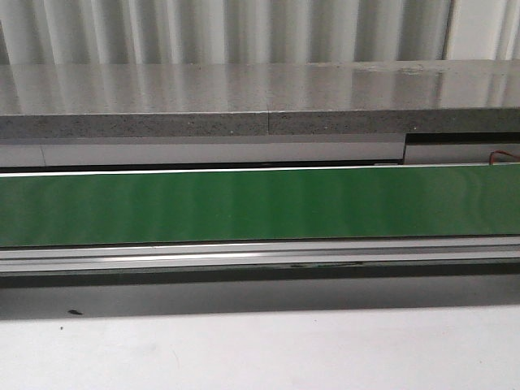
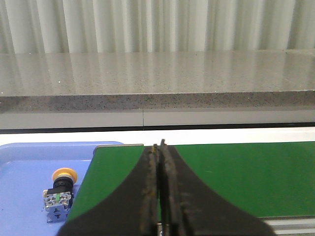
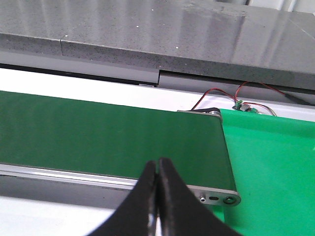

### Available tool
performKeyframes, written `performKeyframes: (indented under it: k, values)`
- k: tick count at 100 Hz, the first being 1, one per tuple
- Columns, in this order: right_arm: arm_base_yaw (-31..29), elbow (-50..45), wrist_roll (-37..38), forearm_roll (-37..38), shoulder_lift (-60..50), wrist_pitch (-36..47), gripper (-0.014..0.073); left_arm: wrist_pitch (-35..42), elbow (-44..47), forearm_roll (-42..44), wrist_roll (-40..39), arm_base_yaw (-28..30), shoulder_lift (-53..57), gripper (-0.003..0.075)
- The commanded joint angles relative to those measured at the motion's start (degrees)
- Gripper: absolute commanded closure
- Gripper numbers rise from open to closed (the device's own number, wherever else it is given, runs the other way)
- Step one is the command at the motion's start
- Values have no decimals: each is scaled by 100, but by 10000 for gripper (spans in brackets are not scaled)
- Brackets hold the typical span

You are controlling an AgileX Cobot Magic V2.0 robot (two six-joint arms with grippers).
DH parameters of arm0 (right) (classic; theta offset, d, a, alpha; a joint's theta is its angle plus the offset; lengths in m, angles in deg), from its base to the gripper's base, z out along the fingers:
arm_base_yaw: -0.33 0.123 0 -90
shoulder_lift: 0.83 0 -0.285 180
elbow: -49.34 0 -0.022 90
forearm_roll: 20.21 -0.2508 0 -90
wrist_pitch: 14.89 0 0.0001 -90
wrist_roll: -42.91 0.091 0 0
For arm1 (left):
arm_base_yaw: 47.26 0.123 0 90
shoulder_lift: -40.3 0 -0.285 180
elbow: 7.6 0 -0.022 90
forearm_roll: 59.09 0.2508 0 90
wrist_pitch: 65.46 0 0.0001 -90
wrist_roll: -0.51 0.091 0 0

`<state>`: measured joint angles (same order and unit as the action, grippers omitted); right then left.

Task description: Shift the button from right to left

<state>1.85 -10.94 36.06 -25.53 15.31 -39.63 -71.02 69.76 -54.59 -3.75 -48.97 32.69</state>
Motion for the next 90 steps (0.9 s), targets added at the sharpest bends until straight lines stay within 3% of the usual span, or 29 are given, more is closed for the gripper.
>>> performKeyframes:
  k: [1,90]
  values:
    - [2,144,-52,-21,57,474,662,482,216,-3,-5,-43,146,741]
    - [2,138,-52,-21,57,550,662,482,216,-3,-5,-43,146,741]
